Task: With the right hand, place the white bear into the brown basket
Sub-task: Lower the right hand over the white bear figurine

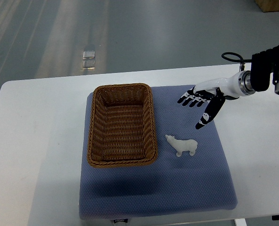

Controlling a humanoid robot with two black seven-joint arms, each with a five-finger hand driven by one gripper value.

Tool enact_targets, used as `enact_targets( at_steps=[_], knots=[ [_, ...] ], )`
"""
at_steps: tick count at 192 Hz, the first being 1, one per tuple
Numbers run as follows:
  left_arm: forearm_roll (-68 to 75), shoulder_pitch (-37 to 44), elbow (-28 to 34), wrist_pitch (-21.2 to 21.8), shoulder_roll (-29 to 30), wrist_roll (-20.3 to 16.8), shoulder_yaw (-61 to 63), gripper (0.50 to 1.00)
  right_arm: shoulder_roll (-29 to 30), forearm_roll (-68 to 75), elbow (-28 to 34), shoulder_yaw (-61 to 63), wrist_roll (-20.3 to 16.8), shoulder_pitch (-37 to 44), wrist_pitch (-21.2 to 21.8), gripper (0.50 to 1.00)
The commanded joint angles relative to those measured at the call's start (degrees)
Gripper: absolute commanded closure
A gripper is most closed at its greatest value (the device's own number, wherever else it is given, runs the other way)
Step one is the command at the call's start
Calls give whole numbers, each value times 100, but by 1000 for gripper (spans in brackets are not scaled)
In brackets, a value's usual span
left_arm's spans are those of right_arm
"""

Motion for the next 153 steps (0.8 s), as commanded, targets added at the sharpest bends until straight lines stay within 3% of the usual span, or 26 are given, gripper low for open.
enact_targets(
  at_steps=[1, 52, 153],
  knots=[
    [0, 0, 15, 8, 0, 0, 1, 500, 79, -8, -3, 184, 4, -339, -147, 583],
    [-9, 0, 42, 8, 0, 0, 0, 500, 158, -271, -3, 816, 22, -1288, -287, 585],
    [0, 9, 51, 8, 0, 0, -8, 500, 387, -605, -11, 1212, 224, -2061, -674, 601]
  ],
)
